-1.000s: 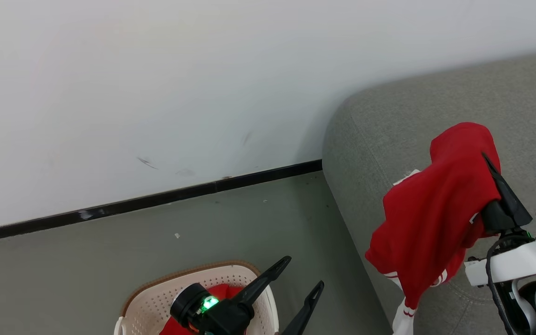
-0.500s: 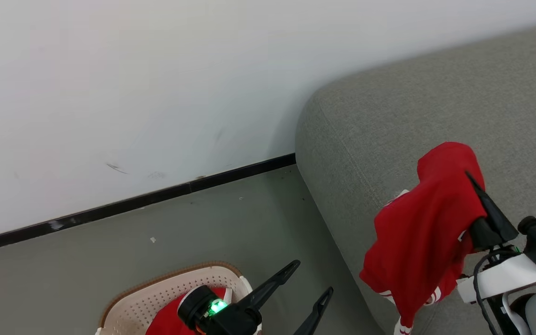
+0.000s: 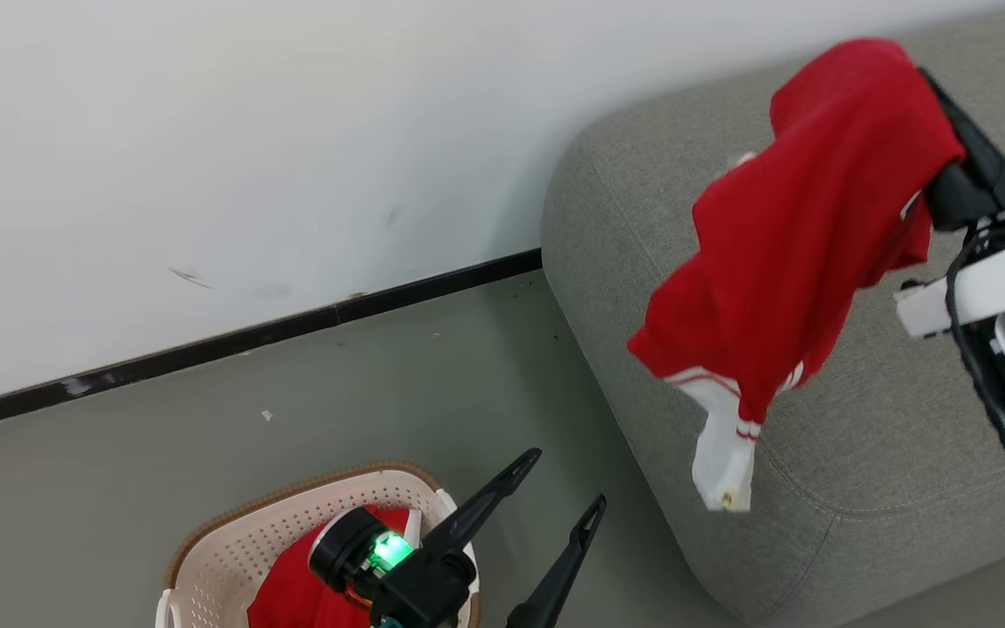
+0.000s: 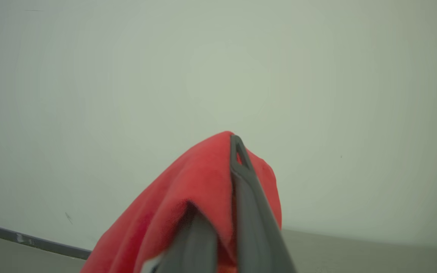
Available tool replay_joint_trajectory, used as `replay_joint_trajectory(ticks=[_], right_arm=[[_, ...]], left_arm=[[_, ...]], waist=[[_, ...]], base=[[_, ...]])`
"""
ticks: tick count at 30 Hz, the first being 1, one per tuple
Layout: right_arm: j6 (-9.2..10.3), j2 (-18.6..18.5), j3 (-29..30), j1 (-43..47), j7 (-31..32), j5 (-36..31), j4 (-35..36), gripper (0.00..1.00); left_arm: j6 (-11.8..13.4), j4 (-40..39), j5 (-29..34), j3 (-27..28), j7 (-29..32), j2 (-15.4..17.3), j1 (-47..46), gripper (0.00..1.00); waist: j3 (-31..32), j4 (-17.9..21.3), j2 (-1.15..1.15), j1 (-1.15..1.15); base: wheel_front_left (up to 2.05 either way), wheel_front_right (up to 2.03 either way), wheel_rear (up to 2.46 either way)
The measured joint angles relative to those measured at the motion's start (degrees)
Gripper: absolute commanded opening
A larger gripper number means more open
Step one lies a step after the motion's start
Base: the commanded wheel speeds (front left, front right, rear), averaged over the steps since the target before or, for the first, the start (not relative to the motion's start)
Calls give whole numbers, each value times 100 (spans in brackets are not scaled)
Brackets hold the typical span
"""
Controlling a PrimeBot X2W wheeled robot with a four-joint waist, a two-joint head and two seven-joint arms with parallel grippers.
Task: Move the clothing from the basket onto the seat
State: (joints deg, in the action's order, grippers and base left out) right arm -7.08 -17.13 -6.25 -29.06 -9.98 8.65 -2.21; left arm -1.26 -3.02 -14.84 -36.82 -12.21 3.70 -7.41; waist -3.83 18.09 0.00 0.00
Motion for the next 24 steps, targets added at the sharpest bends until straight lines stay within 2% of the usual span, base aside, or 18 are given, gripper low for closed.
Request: replay_joint_trajectory(ticks=[11, 24], right_arm=[[0, -633, 794, -1735, 532, 579, -992, 0], [0, -1516, 1039, -2323, 634, 524, -2035, 0]], left_arm=[[172, -367, 177, 122, 81, 146, -157, 100], [245, -822, 454, 57, 264, 172, -431, 100]], waist=[[-456, -91, 0, 0], [-1043, -334, 0, 0]], base=[[0, 0, 0], [0, 0, 0]])
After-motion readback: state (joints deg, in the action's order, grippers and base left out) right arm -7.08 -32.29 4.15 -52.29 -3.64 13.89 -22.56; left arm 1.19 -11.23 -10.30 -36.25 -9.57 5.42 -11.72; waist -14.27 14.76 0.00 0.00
